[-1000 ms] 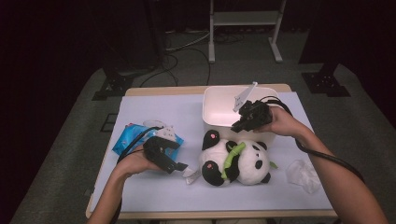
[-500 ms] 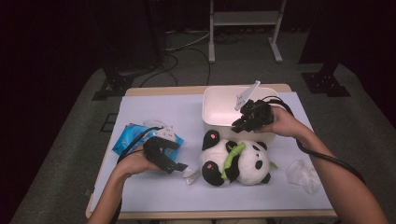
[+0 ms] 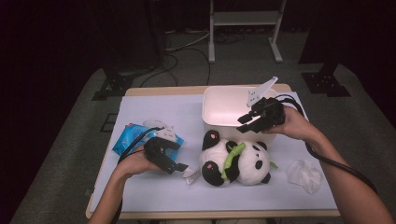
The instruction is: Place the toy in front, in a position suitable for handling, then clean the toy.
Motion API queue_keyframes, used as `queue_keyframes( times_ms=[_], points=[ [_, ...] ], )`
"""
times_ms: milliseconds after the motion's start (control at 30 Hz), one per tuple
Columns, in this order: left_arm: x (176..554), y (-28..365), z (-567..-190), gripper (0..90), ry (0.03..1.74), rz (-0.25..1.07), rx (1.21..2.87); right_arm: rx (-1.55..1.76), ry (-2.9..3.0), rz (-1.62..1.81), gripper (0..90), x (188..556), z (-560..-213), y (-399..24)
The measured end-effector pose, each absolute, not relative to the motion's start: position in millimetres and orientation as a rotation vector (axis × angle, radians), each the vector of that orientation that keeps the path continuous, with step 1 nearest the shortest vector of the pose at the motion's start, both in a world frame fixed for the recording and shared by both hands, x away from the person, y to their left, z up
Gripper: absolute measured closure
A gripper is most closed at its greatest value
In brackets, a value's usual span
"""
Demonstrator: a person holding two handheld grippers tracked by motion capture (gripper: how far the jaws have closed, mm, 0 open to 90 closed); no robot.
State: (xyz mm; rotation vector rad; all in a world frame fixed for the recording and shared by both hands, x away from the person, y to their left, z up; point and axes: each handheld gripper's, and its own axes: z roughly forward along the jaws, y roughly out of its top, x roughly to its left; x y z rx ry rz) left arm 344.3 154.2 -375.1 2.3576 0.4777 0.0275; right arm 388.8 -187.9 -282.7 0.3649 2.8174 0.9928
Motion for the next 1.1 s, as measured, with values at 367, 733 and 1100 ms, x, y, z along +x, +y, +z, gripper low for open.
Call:
queue_keyframes(
  times_ms=[367,733,1100],
  points=[
    [343.8,150.8,-373.2,11.3,0.465,0.027,2.368,0.282,2.895,0.969,54.2,360.2,-294.1,-186.5],
    [343.7,141.4,-371.8,11.3,0.439,0.021,2.384,0.297,2.892,0.958,47.0,350.7,-304.0,-189.7],
    [339.2,140.4,-368.8,11.3,0.428,0.028,2.383,0.298,2.876,0.955,45.2,342.1,-306.3,-191.1]
  ],
)
